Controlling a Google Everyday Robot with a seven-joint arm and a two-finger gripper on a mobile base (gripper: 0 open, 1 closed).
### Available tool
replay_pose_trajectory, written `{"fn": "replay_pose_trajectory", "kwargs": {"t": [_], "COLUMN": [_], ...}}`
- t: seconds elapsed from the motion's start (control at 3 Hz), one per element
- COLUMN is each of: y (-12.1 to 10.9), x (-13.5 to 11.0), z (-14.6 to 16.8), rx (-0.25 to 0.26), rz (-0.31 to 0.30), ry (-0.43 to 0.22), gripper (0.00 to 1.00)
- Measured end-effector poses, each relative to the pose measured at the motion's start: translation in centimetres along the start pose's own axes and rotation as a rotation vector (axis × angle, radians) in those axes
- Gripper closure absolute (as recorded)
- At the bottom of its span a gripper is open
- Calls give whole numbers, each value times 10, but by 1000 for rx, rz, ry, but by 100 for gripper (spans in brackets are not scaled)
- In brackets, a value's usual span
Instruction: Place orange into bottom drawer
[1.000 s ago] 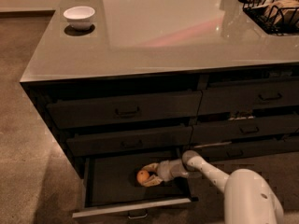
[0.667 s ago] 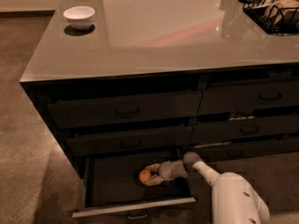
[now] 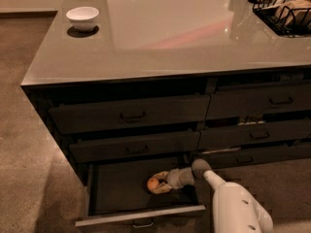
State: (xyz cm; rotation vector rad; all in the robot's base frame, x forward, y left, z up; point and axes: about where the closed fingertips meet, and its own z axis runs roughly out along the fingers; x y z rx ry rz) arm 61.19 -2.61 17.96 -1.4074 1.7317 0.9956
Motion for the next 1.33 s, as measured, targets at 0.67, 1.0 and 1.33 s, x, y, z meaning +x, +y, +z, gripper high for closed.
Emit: {"fn": "replay_pose_trajectory", "kwargs": {"t": [0.67, 1.0, 1.33], "y": [2, 4, 4], "x": [6, 7, 7], "z": [7, 10, 10], "rx": [-32, -37, -37], "rz": [0, 1, 1], "ry": [3, 2, 2], "gripper": [20, 0, 0]}}
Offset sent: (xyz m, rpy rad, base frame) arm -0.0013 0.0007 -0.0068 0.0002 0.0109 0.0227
